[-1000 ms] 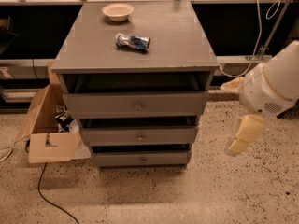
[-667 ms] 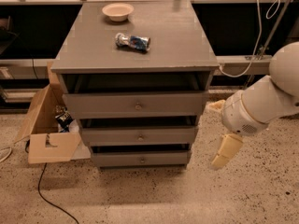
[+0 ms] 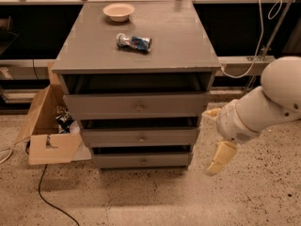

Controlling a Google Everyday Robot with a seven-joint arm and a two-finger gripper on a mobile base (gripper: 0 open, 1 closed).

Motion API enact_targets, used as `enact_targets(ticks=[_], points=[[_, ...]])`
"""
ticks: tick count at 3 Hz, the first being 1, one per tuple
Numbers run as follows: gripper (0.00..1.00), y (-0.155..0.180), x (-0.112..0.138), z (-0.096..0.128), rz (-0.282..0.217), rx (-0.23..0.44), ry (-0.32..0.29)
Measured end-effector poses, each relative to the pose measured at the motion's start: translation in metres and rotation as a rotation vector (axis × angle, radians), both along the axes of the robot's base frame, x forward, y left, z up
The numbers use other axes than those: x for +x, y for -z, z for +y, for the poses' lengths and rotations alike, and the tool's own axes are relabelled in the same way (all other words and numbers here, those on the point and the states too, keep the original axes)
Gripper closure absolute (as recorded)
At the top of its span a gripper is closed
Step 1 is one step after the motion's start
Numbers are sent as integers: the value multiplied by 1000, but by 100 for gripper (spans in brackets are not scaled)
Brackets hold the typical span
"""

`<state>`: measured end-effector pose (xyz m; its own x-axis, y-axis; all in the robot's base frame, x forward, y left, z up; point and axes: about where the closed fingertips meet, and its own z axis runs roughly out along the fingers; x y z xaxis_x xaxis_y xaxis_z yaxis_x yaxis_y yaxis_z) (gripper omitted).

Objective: Open middle drawer

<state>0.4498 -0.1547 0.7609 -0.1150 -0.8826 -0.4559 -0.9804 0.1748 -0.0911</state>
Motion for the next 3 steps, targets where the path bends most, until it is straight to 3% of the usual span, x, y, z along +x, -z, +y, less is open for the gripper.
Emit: enact_targets(ticks=[2,3], points=[[0,142,20,40,27,61,-133],[0,224,51,75,31,78,-195]])
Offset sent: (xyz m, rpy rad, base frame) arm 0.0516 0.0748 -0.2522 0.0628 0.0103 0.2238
